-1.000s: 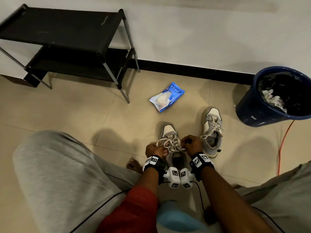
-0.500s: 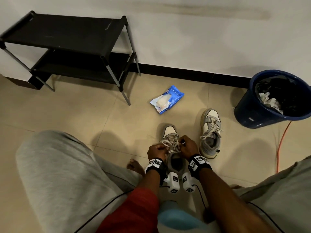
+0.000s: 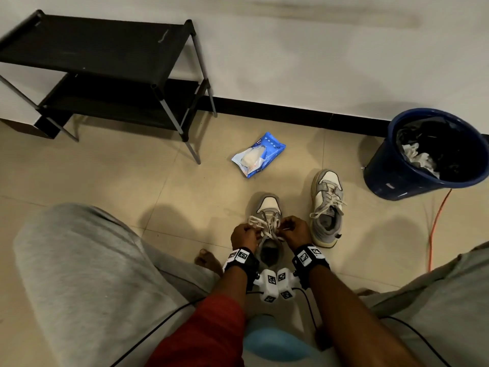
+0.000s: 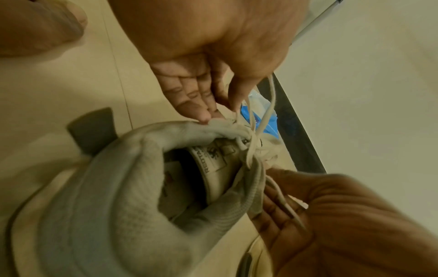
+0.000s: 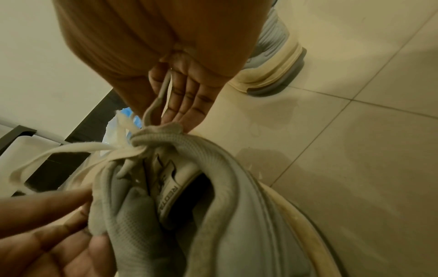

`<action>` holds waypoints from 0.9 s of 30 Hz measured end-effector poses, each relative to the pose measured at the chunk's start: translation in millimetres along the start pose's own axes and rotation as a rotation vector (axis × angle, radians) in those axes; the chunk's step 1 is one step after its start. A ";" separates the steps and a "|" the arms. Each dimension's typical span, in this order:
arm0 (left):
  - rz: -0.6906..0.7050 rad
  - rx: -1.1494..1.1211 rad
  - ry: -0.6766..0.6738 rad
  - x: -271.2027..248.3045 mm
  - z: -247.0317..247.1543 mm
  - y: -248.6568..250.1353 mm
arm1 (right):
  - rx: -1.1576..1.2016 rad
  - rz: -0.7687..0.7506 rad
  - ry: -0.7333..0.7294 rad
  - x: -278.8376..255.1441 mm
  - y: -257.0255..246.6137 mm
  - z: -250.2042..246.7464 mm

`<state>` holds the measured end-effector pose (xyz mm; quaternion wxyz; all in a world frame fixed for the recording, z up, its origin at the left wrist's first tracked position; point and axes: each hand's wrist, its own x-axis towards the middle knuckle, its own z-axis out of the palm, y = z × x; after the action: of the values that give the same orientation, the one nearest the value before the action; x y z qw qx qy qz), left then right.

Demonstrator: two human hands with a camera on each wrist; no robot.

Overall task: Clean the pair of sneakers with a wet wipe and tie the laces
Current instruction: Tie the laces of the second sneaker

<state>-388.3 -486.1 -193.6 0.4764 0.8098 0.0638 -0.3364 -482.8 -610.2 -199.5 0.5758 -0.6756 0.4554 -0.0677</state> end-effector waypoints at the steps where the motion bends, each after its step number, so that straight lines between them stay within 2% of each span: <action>1: -0.023 -0.037 0.006 -0.4 0.4 0.8 | -0.022 -0.002 -0.002 2.7 3.4 1.1; 5: -0.091 -0.181 -0.025 2.1 0.9 -2.0 | -0.046 -0.013 -0.034 8.3 16.2 4.9; 10: 0.012 -0.050 -0.074 7.9 3.0 -10.3 | -0.105 -0.024 0.021 5.4 5.9 2.0; 13: 0.084 0.031 -0.039 9.8 4.8 -11.9 | 0.130 0.054 0.067 4.8 4.1 -0.2; 16: 0.076 0.130 -0.025 6.3 5.1 -6.1 | 0.217 0.097 0.091 1.2 3.0 1.9; 22: 0.034 0.178 -0.038 4.9 3.3 -6.6 | -0.011 -0.009 -0.067 4.8 13.9 7.8; 25: 0.025 0.144 -0.051 7.0 2.2 -8.5 | -0.019 -0.038 -0.016 2.5 4.0 7.9; 27: 0.015 0.112 -0.060 9.7 0.3 -7.2 | 0.082 0.048 0.045 3.0 -0.2 4.9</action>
<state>-384.1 -484.6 -204.9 0.4346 0.8252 0.0247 -0.3600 -478.0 -608.7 -202.2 0.5941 -0.6388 0.4809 -0.0877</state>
